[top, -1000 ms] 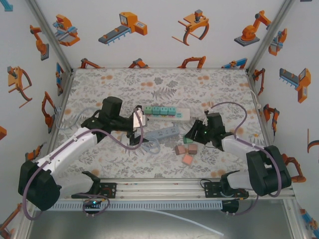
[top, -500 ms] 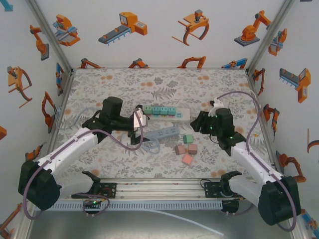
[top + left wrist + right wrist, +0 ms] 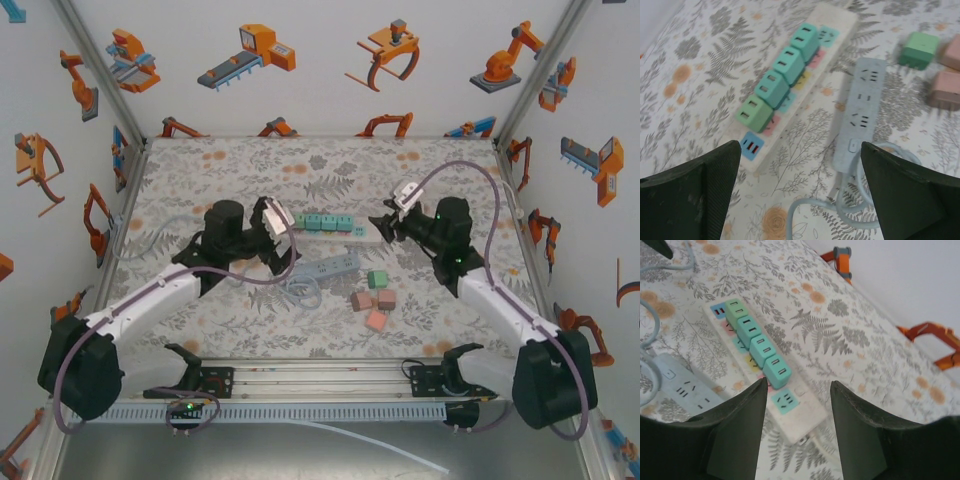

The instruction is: Pull the plug off the socket

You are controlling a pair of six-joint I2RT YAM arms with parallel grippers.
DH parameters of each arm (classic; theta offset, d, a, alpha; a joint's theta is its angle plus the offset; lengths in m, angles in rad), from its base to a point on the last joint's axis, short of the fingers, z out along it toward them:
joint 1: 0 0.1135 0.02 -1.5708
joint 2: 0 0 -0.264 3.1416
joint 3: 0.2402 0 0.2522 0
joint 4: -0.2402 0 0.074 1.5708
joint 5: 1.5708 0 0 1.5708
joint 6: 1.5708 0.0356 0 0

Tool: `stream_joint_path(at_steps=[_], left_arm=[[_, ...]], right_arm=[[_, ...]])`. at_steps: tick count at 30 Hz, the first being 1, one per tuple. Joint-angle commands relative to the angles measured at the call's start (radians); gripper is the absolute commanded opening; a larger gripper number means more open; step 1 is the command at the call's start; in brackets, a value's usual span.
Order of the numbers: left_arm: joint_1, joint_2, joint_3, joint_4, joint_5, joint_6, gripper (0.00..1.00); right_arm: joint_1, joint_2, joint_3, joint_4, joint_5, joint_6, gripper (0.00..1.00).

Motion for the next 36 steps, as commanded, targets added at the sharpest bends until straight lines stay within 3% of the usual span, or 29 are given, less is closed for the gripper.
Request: stream_joint_path(at_steps=[1, 7, 12, 15, 21, 25, 30, 36], left_arm=[[-0.001, 0.028, 0.027, 0.048, -0.195, -0.149, 0.97], [0.034, 0.128, 0.156, -0.113, -0.404, -0.401, 0.97], [0.107, 0.211, 0.257, -0.232, -0.407, -0.665, 0.97], [0.151, 0.248, 0.286, -0.264, -0.351, -0.767, 0.97], [0.171, 0.352, 0.361, -0.396, -0.426, -0.878, 1.0], [0.171, 0.452, 0.444, -0.512, -0.432, -0.937, 0.96], [0.177, 0.524, 0.438, -0.492, -0.397, -0.993, 0.93], [0.183, 0.586, 0.44, -0.467, -0.37, -0.997, 0.87]], right_arm=[[0.009, 0.079, 0.113, 0.001, -0.128, -0.177, 0.52], [0.018, 0.259, 0.301, -0.189, -0.146, -0.261, 0.52], [0.026, 0.394, 0.448, -0.413, -0.173, -0.391, 0.52], [0.031, 0.467, 0.51, -0.516, -0.189, -0.46, 0.52], [0.056, 0.599, 0.608, -0.656, -0.198, -0.564, 0.53], [0.073, 0.671, 0.66, -0.716, -0.186, -0.613, 0.52], [0.081, 0.724, 0.675, -0.719, -0.18, -0.623, 0.51], [0.09, 0.758, 0.677, -0.72, -0.171, -0.628, 0.42]])
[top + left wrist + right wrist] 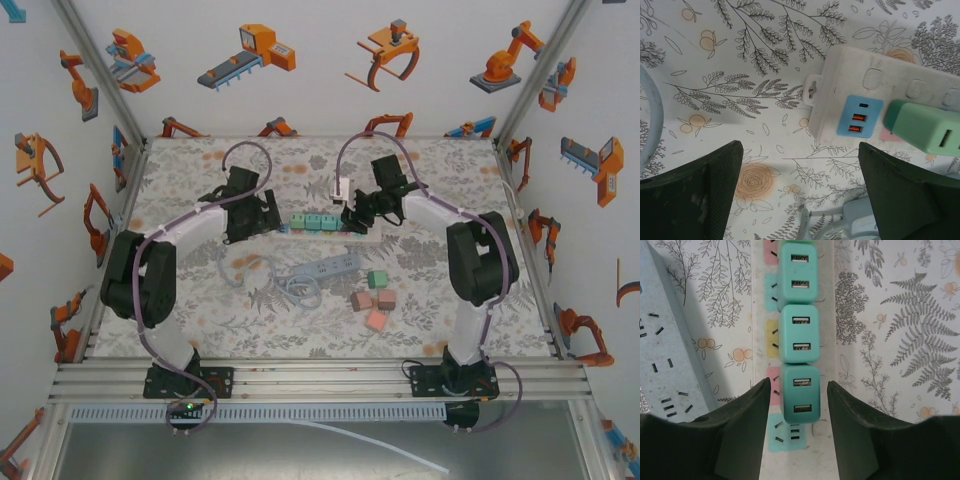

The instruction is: Pull the plug off the socket

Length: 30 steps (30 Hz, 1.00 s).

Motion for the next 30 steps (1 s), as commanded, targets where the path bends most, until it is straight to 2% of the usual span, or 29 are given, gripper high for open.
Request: stream_joint_path(at_steps=[1, 11, 15, 20, 30], left_arm=[[0.01, 0.026, 0.013, -0.009, 0.029, -0.037, 0.86], [0.014, 0.071, 0.043, -0.071, -0.004, -0.047, 0.75], [0.015, 0.074, 0.04, -0.072, -0.01, -0.053, 0.74], [0.015, 0.047, 0.021, -0.02, 0.016, -0.049, 0.71], [0.015, 0.094, 0.051, -0.085, 0.041, -0.072, 0.7]], right_arm=[[0.015, 0.016, 0.033, -0.02, -0.001, -0.026, 0.41], [0.029, 0.017, 0.021, -0.03, 0.013, -0.03, 0.32], [0.029, 0.014, 0.023, -0.038, 0.02, -0.038, 0.3], [0.031, 0.005, 0.031, -0.059, 0.017, -0.059, 0.21], [0.031, -0.032, 0.053, -0.057, -0.036, -0.055, 0.14]])
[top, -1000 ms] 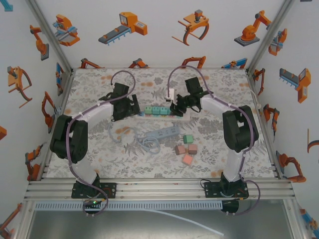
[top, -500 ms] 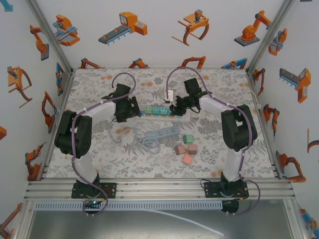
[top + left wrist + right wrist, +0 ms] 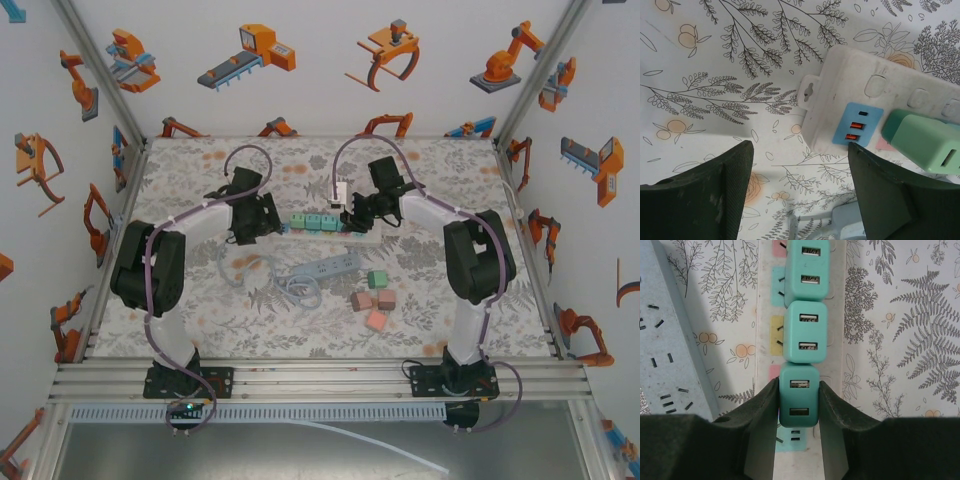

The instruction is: Pull the plug off the socket

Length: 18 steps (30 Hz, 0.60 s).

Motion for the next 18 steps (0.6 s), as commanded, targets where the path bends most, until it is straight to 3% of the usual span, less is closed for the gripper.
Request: stream_joint_path(at_steps=[1, 18], left_arm=[[0.007, 0.033, 0.012, -0.075, -0.012, -0.016, 0.7], [0.007, 0.042, 0.019, -0.092, -0.019, -0.01, 0.7]], right_arm=[[0.019, -0.04, 0.039, -0.025, -0.056, -0.014, 0.13], [0.018, -0.051, 0.073, -0.01, -0.064, 0.05, 0.06]])
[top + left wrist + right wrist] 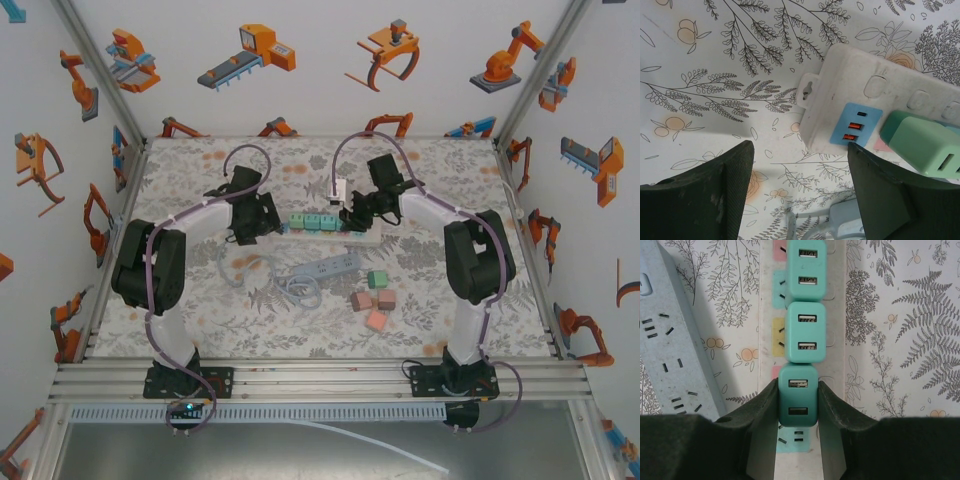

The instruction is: Pull the plug off the socket

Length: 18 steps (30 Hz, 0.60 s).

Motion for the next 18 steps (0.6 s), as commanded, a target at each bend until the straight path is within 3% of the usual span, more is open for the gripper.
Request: stream_joint_path(at_steps=[1, 11, 18], left_arm=[[0.003, 0.034, 0.004, -0.066, -0.025, 0.007, 0.7], [0.0, 0.052, 0.009, -0.068, -0.001, 0.015, 0.7], [-0.026, 0.072, 0.014, -0.069, 0.004, 0.043, 0.71]], right_arm=[[0.014, -0.051, 0.048, 0.018, -0.059, 0.009, 0.06], [0.007, -0.049, 0.054, 0.034, -0.085, 0.041, 0.02], [0.033, -0.046, 0.074, -0.042, 0.007, -0.02, 0.0]])
